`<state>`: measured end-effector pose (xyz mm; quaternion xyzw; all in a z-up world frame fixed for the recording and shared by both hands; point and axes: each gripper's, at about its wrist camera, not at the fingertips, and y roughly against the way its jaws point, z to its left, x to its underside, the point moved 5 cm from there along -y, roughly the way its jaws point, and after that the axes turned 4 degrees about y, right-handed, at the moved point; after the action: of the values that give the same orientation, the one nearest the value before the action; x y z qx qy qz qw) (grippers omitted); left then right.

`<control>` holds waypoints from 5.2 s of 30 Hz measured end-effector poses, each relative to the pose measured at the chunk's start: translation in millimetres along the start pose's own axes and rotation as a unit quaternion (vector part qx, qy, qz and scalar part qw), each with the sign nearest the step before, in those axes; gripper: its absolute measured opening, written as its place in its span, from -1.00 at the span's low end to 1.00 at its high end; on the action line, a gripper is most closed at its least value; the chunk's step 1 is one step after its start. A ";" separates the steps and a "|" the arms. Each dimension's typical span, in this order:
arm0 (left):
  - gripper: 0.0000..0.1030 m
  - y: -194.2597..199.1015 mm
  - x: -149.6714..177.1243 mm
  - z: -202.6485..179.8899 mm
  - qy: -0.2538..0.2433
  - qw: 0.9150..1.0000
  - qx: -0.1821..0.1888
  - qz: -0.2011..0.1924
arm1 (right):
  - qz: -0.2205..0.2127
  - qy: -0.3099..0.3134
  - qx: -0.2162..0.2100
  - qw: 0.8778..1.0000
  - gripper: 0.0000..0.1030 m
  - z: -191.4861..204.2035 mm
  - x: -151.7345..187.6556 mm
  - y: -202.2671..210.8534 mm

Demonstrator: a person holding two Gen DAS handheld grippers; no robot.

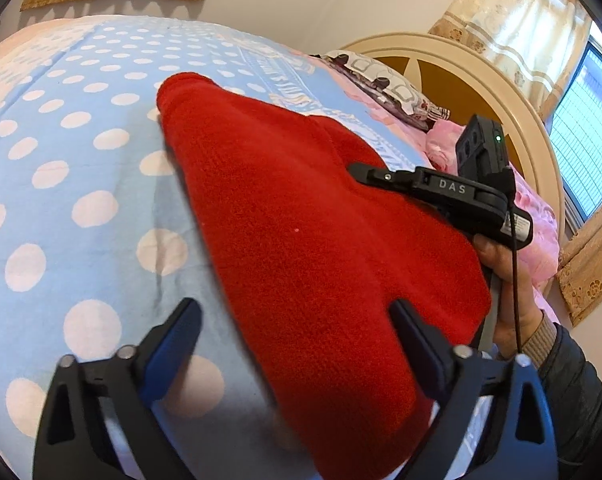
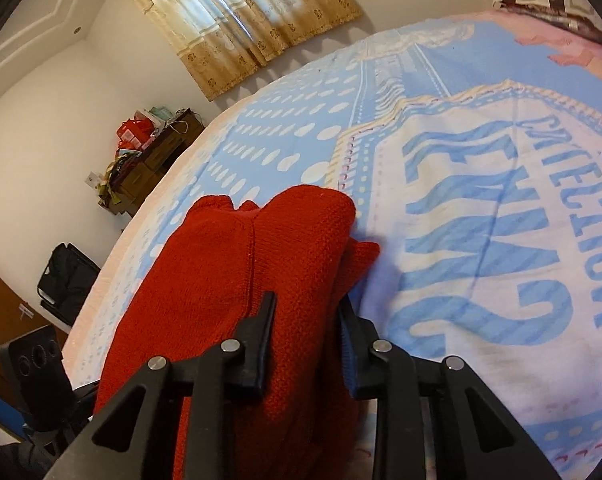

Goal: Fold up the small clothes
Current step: 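Close the right gripper on the folded cardigan's edge, then lift the folded cardigan with the right gripper and carry it along the bed, then lower the folded cardigan onto the pink sheet and open the right gripper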

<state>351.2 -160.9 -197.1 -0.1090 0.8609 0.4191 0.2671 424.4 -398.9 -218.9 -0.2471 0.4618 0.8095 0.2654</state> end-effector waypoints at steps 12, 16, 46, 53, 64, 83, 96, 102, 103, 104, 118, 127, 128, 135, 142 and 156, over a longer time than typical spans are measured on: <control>-0.12 10.8 -0.9 -14.4 -0.025 1.000 -0.002 -0.001 | -0.044 0.012 -0.008 0.999 -0.51 23.0 -7.1 25.9; -0.19 19.4 -2.2 -17.5 -0.034 0.999 -0.018 -0.003 | -0.055 0.021 -0.021 0.998 -0.52 39.7 -7.4 35.1; -0.24 110.6 50.4 11.7 -0.034 0.997 -0.069 -0.030 | -0.027 0.058 -0.068 0.996 -0.54 159.9 59.5 26.6; -0.24 130.5 57.7 17.9 -0.034 0.995 -0.079 -0.045 | -0.023 0.065 -0.075 0.995 -0.54 183.9 69.7 24.1; -0.25 163.7 73.9 33.2 -0.018 0.994 -0.089 -0.068 | -0.014 0.078 -0.095 0.992 -0.54 230.2 82.9 14.8; -0.25 229.7 95.4 73.6 0.019 0.981 -0.144 -0.126 | 0.009 0.113 -0.164 0.980 -0.54 343.3 92.5 -23.3; -0.25 249.1 113.6 104.4 0.051 0.972 -0.180 -0.141 | 0.058 0.135 -0.190 0.971 -0.54 399.7 107.6 -69.4; -0.25 258.1 122.2 124.2 0.076 0.968 -0.191 -0.143 | 0.082 0.145 -0.199 0.966 -0.54 422.5 117.7 -94.2; -0.25 259.5 123.5 126.9 0.079 0.968 -0.192 -0.144 | 0.086 0.147 -0.200 0.965 -0.54 426.1 120.1 -98.3; -0.25 260.9 124.1 128.8 0.082 0.967 -0.194 -0.144 | 0.089 0.148 -0.200 0.964 -0.54 429.0 122.3 -102.9; -0.17 256.4 149.5 149.8 0.119 0.963 -0.193 -0.144 | 0.124 0.128 -0.174 0.968 -0.48 417.7 135.6 -135.2; 0.33 306.4 154.9 119.1 0.066 0.944 -0.222 -0.234 | 0.049 0.141 -0.216 0.965 -0.30 436.6 136.0 -56.1; 0.46 311.6 154.5 118.2 0.061 0.938 -0.236 -0.246 | 0.053 0.147 -0.232 0.960 -0.24 443.6 142.2 -49.9; 0.68 281.2 162.5 182.0 0.141 0.931 -0.294 -0.164 | 0.128 0.140 -0.199 0.961 -0.16 429.5 208.6 -66.9; 0.83 288.7 166.5 185.2 0.157 0.928 -0.285 -0.182 | 0.087 0.144 -0.162 0.972 -0.13 430.2 207.6 -35.2; 0.99 361.7 148.3 104.4 0.064 0.898 -0.329 -0.283 | -0.046 0.240 -0.040 0.969 0.26 468.8 193.8 65.4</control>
<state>117.1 151.9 -91.8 -0.4565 0.6216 0.5774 0.2680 165.9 23.9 -92.1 -0.4656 0.4673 0.7313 0.1735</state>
